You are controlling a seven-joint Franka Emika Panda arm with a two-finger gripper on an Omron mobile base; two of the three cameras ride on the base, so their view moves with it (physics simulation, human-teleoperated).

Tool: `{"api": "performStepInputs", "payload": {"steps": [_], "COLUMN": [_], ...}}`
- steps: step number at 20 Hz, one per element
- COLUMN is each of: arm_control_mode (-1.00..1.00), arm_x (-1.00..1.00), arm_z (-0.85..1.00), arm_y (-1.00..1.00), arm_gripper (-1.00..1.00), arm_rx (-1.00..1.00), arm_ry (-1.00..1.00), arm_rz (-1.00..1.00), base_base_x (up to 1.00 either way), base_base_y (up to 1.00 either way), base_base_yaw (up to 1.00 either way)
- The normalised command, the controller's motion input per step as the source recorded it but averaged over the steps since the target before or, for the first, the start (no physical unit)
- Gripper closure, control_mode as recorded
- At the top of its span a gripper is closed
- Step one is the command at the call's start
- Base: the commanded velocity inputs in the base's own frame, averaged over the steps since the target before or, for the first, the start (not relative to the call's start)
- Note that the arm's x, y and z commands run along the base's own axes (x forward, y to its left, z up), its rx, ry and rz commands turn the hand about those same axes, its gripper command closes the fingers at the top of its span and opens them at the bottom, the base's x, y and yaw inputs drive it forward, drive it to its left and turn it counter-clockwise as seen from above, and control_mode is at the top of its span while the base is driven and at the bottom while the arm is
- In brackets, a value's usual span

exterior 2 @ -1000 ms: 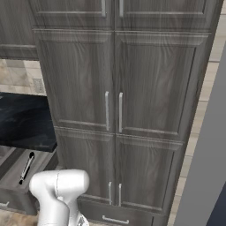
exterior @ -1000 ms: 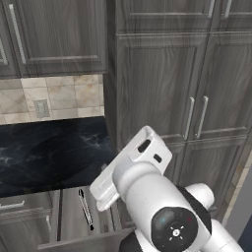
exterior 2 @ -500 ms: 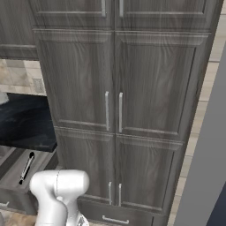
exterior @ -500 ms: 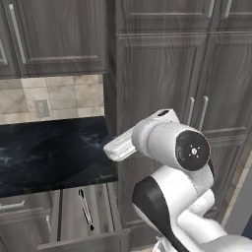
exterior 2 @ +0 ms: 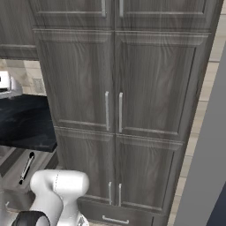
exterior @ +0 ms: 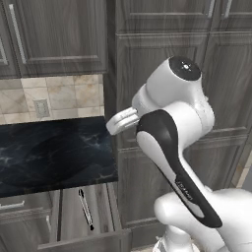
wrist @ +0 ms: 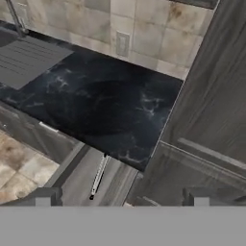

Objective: Take the tongs from the drawer on the left and place them on the dining counter next to the tray containing the hot dog.

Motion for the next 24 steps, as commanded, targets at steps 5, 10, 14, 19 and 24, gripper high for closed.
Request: {"api": "performStepInputs", "payload": {"steps": [5,10,14,19,24], "arm_control_mode": [-1.0,-1.0,-1.0,-1.0,-1.0], "arm_x": [0.0,0.0,0.0,0.0,0.0], "arm_z": [-0.33,-0.51,-0.7,-0.89,-0.86], "arm_y": [0.0,0.0,0.0,0.0,0.0], "arm_gripper": [-1.0,-1.0,-1.0,-1.0,-1.0], "arm_rx": [0.02,0.02,0.0,0.0,0.0], "arm_ry": [0.44,0.29,0.2,0.12,0.07], "arm_rz": [0.0,-0.05,-0.06,-0.05,-0.03], "base_base_x": [0.0,0.0,0.0,0.0,0.0], "base_base_y": [0.0,0.0,0.0,0.0,0.0], "base_base_yaw": [0.0,0.0,0.0,0.0,0.0]}}
